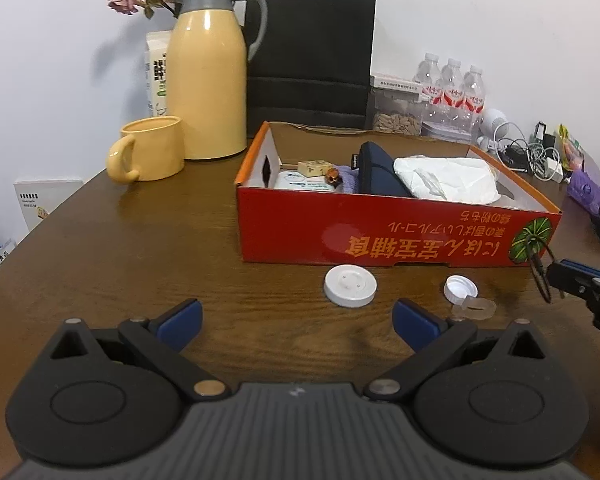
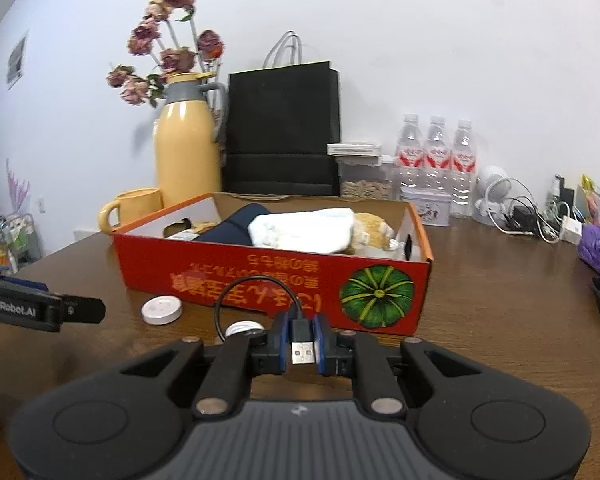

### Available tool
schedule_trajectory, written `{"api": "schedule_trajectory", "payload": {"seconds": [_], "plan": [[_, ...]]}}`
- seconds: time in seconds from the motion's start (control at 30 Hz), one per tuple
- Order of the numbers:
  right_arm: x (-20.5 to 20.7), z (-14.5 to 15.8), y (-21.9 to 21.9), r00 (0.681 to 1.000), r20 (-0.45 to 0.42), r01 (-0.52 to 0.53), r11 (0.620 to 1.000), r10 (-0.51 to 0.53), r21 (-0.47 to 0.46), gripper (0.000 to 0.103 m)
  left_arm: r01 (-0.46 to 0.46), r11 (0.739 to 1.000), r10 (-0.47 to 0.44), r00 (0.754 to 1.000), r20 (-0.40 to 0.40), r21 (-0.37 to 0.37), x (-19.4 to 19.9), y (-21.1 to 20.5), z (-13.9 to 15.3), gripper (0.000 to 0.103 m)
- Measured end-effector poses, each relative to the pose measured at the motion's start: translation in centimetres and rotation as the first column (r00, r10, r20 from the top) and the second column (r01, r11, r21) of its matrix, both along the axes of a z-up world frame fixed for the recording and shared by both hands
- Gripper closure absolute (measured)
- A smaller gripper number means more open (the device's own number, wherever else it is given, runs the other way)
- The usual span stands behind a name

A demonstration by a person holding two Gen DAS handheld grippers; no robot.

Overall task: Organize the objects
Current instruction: 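Grasp the black USB cable with the right tool and lift it, then grasp a white cap with the left tool while the right tool carries the cable into the box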

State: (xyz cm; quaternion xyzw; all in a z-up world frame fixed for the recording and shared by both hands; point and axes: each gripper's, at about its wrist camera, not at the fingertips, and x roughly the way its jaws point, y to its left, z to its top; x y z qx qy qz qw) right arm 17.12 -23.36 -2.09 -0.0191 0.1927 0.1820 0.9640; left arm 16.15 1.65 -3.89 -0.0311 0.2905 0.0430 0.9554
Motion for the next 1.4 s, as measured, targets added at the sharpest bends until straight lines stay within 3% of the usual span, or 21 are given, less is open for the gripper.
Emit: {"api": "schedule_trajectory", "payload": {"seconds": [0.3, 0.47, 0.53, 0.57, 0.6, 0.63, 0.67, 1.1, 1.4], "plan": [[0.4, -0.1, -0.2, 1.000, -0.004, 0.031, 1.000, -0.031, 0.001, 0.091, -0.032, 0.998, 0.036, 0.997, -0.064, 0.057, 4.8, -0.9, -1.1, 0.000], [0.5, -0.1, -0.3, 0.999, -0.007, 0.039, 0.999, -0.039, 0.001, 0.091, -0.021, 0.999, 0.025, 0.996, -0.086, 0.045, 6.5, -1.3, -1.6, 0.003], [0.5, -0.1, -0.3, 0.999, -0.010, 0.041, 0.999, -0.041, -0.001, 0.091, -0.003, 0.999, 0.007, 0.996, -0.088, 0.047, 6.9, -1.7, -1.8, 0.009], [0.6, -0.2, -0.3, 0.999, -0.010, 0.042, 0.999, -0.042, -0.001, 0.091, 0.009, 0.999, -0.005, 0.996, -0.092, 0.045, 7.0, -2.0, -1.9, 0.019], [0.7, -0.2, -0.2, 0.999, -0.012, 0.042, 0.999, -0.042, -0.002, 0.091, 0.021, 0.999, -0.017, 0.995, -0.098, 0.041, 7.1, -2.2, -2.0, 0.035], [0.7, -0.2, -0.2, 0.999, -0.013, 0.042, 0.999, -0.042, -0.004, 0.091, 0.037, 0.999, -0.034, 0.994, -0.103, 0.031, 7.2, -2.4, -2.1, 0.044], [0.7, -0.2, -0.1, 0.999, -0.014, 0.042, 0.999, -0.042, -0.006, 0.091, 0.042, 0.998, -0.038, 0.995, -0.087, 0.036, 7.2, -2.6, -2.1, 0.063], [0.5, -0.1, 0.0, 0.999, 0.004, 0.040, 0.999, -0.040, -0.008, 0.091, 0.041, 0.999, -0.041, 0.999, 0.023, -0.009, 4.3, -2.3, -0.1, 0.063], [1.0, 1.4, 0.7, 0.998, 0.062, 0.024, 1.000, -0.023, -0.009, 0.091, 0.058, 0.998, -0.058, 0.989, 0.135, 0.003, 4.0, -2.7, 3.5, 0.063]]}}
